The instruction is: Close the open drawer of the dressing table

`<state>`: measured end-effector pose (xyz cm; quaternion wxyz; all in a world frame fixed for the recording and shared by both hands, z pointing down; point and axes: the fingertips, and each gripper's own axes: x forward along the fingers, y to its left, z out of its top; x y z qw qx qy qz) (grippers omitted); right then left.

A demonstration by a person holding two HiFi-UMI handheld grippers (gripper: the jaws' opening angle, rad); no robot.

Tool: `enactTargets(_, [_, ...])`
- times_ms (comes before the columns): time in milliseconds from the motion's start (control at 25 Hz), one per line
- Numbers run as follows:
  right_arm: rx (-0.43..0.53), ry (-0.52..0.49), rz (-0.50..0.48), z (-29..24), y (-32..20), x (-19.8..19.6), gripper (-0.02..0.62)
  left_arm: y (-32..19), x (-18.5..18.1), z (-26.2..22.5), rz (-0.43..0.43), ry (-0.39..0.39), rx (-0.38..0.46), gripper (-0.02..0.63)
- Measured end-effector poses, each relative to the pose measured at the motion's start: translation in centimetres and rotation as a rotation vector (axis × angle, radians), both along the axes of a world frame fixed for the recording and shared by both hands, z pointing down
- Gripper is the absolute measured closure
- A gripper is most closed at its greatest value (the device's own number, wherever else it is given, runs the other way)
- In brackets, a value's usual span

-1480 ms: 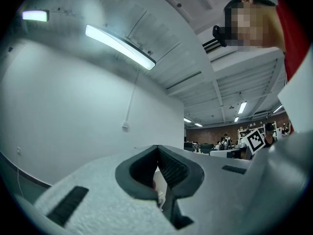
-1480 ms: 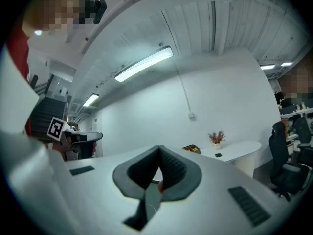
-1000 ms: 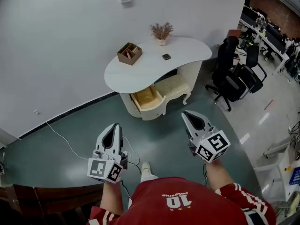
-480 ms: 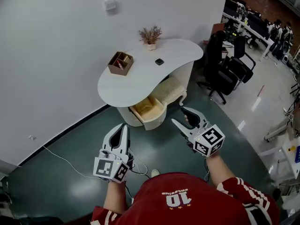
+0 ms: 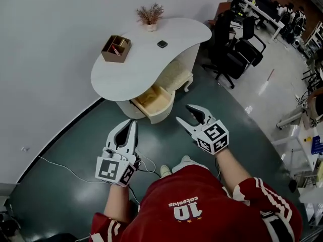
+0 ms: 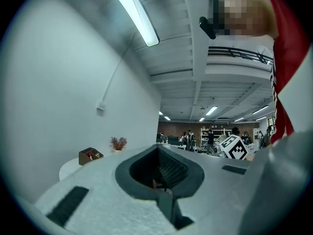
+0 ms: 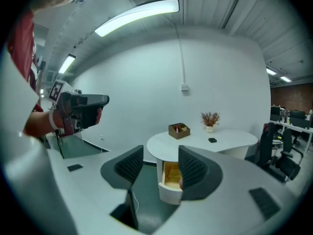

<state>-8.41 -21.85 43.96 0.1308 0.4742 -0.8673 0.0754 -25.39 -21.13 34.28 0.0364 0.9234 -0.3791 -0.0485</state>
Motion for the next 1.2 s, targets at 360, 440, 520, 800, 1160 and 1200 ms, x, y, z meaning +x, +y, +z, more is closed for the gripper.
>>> enactTargets(360, [-0.143,0.063,0.027,11.0,-2.4,1.2,0.381,-3.8,1.1,4.4,0.014,-0.061,-0.063,0.601])
enactTargets(440, [-0.16,0.071,0.024,13.2,-3.4,1.6,0.382,-4.5,1.4,5.2,0.009,-0.08,-0.075,0.601])
enactTargets(520, [-0.184,0.077,0.019,15.5,-4.5,1.9,0.382,-5.4,1.9,5.8,0.003,-0.098,-0.088,0.601])
enactTargets(800, [-0.289,0.063,0.002,24.2,-8.8,1.9,0.387,-9.3,3.9,8.4,-0.011,-0.167,-0.134,0.601])
enactTargets(1160, [-0.396,0.039,0.034,34.6,-12.9,2.4,0.39,-14.8,7.4,12.6,0.01,-0.249,-0.198,0.601])
enactTargets(1200, [-0.409,0.048,0.03,35.6,-13.0,2.3,0.39,-15.2,7.6,13.1,0.013,-0.254,-0.209,0.601])
